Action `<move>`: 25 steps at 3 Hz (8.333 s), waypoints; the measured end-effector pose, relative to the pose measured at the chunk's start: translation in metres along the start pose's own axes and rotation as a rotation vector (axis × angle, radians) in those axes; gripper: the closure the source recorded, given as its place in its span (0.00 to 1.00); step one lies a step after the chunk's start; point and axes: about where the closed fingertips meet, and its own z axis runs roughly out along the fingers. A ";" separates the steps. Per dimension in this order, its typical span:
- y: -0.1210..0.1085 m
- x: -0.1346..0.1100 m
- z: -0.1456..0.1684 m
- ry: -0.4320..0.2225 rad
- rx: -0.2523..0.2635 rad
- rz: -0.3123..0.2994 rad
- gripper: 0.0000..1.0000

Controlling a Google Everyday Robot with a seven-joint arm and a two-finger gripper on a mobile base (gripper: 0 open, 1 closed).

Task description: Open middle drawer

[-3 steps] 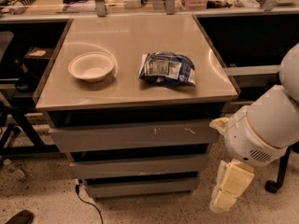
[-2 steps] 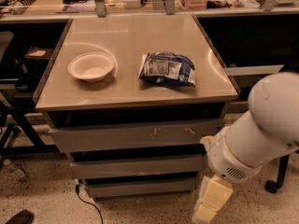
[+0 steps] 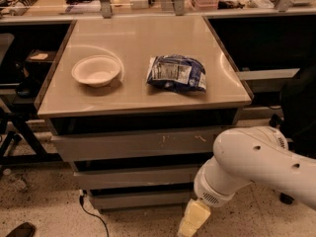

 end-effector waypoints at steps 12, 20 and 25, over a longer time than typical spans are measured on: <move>-0.145 -0.024 0.183 -0.065 0.233 0.066 0.00; -0.145 -0.025 0.245 -0.046 0.120 0.023 0.00; -0.109 0.027 0.226 0.008 -0.043 0.027 0.00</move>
Offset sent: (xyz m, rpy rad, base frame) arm -0.0073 0.0209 -0.0489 0.0811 0.0260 0.0703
